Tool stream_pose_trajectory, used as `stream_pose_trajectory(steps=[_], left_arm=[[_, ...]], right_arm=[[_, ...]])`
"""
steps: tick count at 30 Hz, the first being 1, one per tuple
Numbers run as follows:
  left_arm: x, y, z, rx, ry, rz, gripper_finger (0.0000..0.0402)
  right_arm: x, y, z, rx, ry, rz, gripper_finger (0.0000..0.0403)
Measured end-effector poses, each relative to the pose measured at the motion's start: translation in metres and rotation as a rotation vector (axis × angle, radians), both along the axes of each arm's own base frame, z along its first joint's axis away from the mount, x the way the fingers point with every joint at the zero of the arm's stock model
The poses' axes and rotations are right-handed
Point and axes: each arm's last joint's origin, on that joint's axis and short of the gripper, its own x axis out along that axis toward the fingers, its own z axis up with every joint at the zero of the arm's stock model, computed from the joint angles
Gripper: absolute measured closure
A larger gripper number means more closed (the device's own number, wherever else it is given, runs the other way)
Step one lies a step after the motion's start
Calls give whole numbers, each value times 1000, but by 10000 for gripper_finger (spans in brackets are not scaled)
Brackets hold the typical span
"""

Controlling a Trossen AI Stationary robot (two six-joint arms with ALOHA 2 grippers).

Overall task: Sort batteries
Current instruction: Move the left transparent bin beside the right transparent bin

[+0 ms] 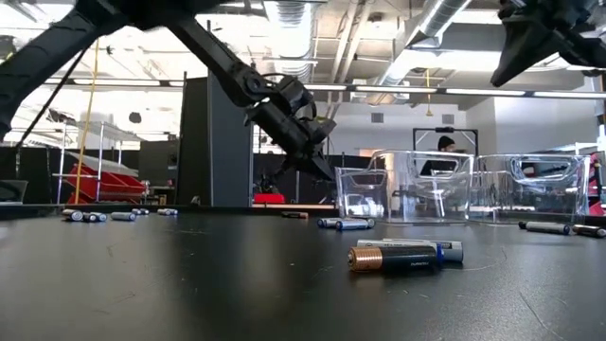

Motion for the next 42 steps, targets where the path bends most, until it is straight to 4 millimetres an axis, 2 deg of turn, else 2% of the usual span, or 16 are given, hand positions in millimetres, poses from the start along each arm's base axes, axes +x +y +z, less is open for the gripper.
stream_pose_trajectory(steps=[4, 8, 15, 18, 20, 25, 30, 37, 42], left_arm=[[2, 24, 6, -10, -51, -9, 401], [-1, 29, 11, -54, -22, -77, 401], [-9, 6, 62, 142, 84, -69, 401], [-5, -5, 79, 208, 37, -94, 401], [0, -13, 84, 217, 3, -147, 401], [14, -35, 71, 178, 41, -245, 401], [17, -49, 68, 197, 108, -312, 401], [17, -42, 62, 244, 140, -295, 401], [18, -37, 43, 192, 178, -302, 401]], right_arm=[[5, -2, -3, -7, 19, -22, 390], [8, -3, -5, -12, 35, -40, 390], [7, -4, -6, -19, 54, -38, 390], [5, -4, -6, -24, 67, -38, 390], [5, -4, -7, -27, 74, -38, 390], [5, -4, -7, -28, 76, -36, 390], [5, -4, -7, -28, 75, -34, 390], [6, -4, -6, -24, 64, -33, 390], [6, -3, -6, -21, 58, -33, 390]])
